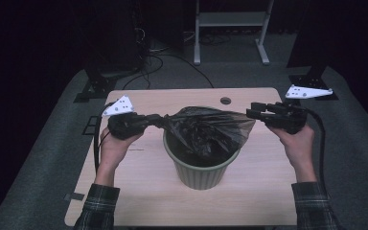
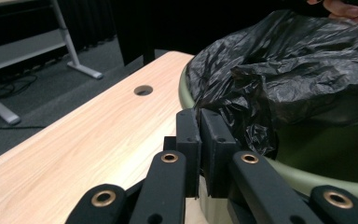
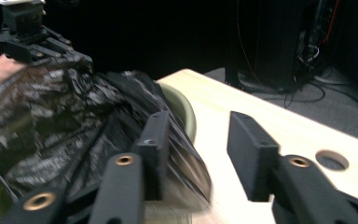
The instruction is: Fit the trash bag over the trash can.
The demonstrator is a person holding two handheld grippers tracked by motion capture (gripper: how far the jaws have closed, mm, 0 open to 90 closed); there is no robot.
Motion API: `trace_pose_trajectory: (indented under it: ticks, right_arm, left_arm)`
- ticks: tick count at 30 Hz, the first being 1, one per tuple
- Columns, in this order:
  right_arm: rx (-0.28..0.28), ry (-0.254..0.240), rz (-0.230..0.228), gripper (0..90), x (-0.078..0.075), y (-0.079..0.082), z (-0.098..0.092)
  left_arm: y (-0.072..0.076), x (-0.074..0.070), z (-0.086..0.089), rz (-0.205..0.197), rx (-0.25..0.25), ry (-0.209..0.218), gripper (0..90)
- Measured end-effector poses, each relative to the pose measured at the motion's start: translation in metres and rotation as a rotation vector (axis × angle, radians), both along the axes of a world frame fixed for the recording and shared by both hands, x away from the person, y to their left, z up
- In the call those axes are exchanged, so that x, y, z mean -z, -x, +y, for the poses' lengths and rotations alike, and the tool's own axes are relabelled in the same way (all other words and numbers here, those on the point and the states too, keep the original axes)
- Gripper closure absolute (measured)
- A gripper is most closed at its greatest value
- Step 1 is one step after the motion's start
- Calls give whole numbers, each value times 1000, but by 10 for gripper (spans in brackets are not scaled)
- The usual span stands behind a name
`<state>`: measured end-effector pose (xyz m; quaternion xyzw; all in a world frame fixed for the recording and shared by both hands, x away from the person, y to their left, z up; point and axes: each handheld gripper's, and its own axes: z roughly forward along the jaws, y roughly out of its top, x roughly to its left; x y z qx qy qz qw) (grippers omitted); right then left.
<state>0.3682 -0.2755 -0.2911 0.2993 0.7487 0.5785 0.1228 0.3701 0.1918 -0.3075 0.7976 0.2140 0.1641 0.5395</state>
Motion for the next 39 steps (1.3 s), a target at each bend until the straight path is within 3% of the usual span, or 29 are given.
trace_pose_trajectory:
  ticks: [5, 9, 13, 17, 24, 29, 35, 38, 39]
  right_arm:
    - [-38, 8, -26, 495, -7, -2, 17]
    - [-64, 31, -30, 474, -8, -7, 33]
    - [-84, 70, -29, 475, -8, -15, 53]
    - [-90, 58, -31, 472, -10, -15, 59]
    - [-104, 61, -54, 454, -17, -3, 60]
    - [-124, 81, -44, 447, -19, 10, 59]
    - [-147, 108, -18, 446, -8, 19, 63]
    - [-150, 127, -4, 447, 0, 24, 67]
    - [-150, 127, -4, 447, 0, 24, 67]
  left_arm:
    - [2, -2, -5, -11, 18, 8, 825]
    - [3, -2, -8, -12, 28, 12, 697]
    - [12, -12, -9, -36, 71, 42, 556]
    - [22, -26, -10, -66, 89, 67, 410]
    - [41, -52, -22, -124, 130, 127, 280]
    - [51, -56, -39, -139, 139, 78, 281]
    - [49, -43, -51, -120, 128, 36, 284]
    - [47, -32, -58, -104, 106, -16, 297]
    - [47, -32, -58, -104, 106, -16, 301]
